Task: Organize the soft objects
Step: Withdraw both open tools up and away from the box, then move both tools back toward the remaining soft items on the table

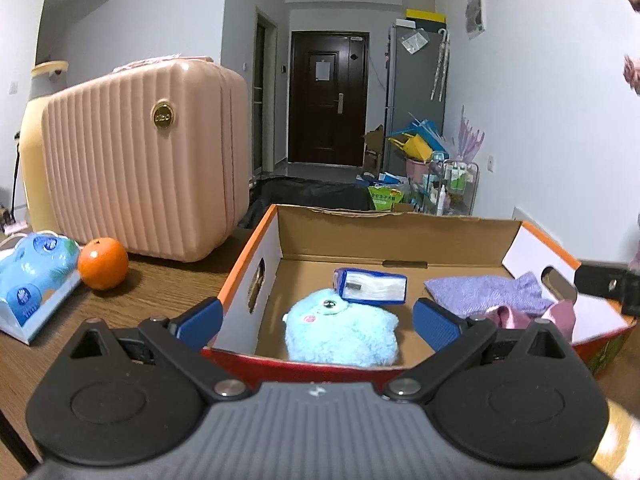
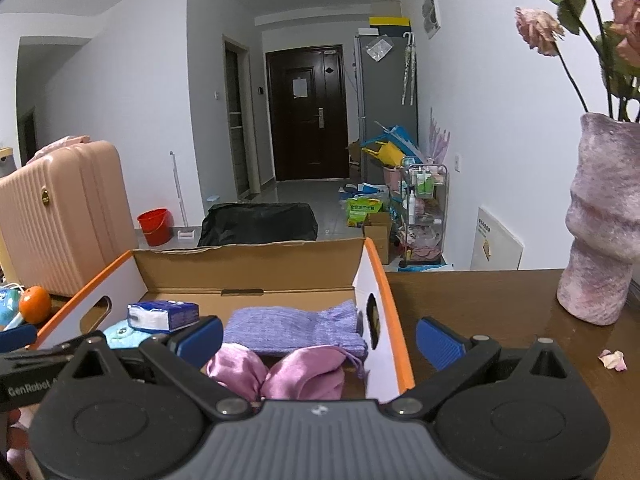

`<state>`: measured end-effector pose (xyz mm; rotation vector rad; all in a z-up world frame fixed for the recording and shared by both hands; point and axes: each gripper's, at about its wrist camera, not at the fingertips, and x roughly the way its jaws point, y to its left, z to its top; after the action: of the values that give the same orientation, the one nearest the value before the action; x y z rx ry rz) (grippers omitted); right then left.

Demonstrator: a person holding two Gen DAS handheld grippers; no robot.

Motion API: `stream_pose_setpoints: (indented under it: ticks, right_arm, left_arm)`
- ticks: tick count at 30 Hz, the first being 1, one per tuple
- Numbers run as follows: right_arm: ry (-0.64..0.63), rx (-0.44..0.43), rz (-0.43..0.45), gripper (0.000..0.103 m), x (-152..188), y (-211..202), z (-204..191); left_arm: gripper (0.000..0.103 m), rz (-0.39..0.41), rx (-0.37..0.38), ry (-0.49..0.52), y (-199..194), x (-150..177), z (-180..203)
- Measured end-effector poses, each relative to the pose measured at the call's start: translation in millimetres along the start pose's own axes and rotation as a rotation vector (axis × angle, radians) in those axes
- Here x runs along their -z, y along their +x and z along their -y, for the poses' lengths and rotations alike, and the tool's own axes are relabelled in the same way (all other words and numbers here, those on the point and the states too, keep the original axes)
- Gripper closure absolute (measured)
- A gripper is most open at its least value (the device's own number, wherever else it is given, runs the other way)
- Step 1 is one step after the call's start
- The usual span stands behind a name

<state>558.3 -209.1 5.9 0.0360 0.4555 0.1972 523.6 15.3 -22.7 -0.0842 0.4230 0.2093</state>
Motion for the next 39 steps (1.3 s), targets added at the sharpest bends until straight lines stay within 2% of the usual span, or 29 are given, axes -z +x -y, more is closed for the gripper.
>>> stream_pose_setpoints:
  ticks: [4,10,14,21,33,39]
  right_arm:
    - [0.005,0.002,0.004,0.000,1.2,-5.9,2.4]
    - [0.000,0.001,0.027,0.000,2.9,-20.9,3.5]
    - [0.007,0.008,0.046,0.000,6.0,-34.1,6.6]
    - [0.038,0.020,0.057,0.000,13.9,-55.0,13.2]
    - [0.047,0.050,0.144,0.000,31.9,-105.1,16.8]
    - [0.055,0.104,0.193,0.000,30.8,-130.0,17.4]
  left_arm:
    - [0.000,0.006,-0.025,0.042,-2.4,2.3,3.9]
    - [0.000,-0.001,-0.025,0.039,-11.6,10.1,-4.6]
    - [0.000,0.006,-0.003,0.013,-21.1,15.7,-17.5]
    - [0.000,-0.055,0.037,0.022,-37.5,31.2,-34.2]
    - [0.000,-0.016,0.082,0.061,-92.7,52.2,-52.7]
    - [0.000,0.015,0.086,0.059,-118.0,57.5,-57.1]
